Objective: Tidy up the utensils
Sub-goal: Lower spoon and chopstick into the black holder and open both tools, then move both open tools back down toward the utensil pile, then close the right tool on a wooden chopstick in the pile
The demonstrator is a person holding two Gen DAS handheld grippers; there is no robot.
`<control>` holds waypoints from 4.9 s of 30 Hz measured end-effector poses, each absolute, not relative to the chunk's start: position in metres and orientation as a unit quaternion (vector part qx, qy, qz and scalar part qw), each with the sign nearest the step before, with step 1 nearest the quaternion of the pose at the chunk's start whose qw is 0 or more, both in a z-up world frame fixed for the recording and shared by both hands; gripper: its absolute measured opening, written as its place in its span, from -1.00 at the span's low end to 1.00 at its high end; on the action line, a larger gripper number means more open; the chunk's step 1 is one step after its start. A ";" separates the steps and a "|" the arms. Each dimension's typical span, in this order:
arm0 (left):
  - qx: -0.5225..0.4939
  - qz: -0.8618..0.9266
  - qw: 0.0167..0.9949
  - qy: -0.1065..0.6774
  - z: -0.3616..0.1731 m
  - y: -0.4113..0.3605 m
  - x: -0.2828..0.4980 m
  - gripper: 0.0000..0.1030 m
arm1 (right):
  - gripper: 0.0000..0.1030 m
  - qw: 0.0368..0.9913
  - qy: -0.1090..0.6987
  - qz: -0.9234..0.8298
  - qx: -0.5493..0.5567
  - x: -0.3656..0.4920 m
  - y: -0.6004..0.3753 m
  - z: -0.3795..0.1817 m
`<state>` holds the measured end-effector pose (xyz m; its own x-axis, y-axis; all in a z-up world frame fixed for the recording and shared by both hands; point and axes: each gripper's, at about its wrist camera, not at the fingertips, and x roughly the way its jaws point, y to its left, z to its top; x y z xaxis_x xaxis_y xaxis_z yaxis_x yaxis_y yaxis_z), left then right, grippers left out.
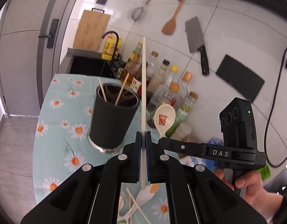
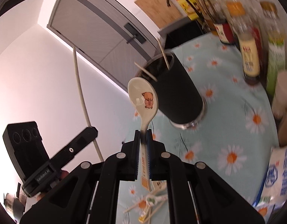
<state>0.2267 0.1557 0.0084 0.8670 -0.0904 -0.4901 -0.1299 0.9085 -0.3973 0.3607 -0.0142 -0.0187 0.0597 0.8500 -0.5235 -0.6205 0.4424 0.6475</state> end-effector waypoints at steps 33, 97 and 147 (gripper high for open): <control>-0.263 0.039 0.957 0.117 0.025 0.234 0.329 -0.93 | -0.83 0.808 0.308 0.479 0.152 0.471 0.060 0.059; -0.156 -0.032 0.963 0.216 0.025 0.159 0.215 -0.42 | -0.45 0.763 0.405 0.499 0.072 0.339 -0.036 0.013; -0.191 -0.045 0.888 0.416 -0.129 0.158 0.073 -0.42 | -0.88 0.603 0.672 0.367 -0.226 0.281 0.032 -0.159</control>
